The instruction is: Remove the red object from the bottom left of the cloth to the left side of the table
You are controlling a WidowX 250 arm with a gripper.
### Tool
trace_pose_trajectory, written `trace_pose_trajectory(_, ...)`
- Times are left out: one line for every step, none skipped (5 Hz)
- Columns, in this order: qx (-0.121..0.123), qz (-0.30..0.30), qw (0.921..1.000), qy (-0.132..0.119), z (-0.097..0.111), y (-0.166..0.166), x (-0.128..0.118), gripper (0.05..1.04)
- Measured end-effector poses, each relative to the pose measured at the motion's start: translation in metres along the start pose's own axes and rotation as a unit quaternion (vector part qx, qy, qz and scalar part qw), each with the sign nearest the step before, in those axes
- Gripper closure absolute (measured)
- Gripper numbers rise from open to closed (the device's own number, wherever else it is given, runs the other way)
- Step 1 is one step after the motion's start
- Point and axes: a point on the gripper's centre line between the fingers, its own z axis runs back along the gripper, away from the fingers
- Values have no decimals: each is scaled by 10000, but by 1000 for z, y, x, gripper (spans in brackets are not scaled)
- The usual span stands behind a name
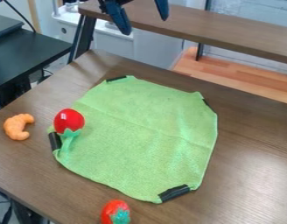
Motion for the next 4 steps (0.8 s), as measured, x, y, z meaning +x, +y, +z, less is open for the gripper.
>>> trace_pose_trajectory(68,80,9998,158,-14,7,0,83)
trace_pose_trajectory(230,331,9991,-109,-16,48,10,83)
trace_pose_trajectory(407,368,9972,-516,-10,79,13,83)
trace_pose_trajectory(616,133,9939,-909,-11,111,9,83)
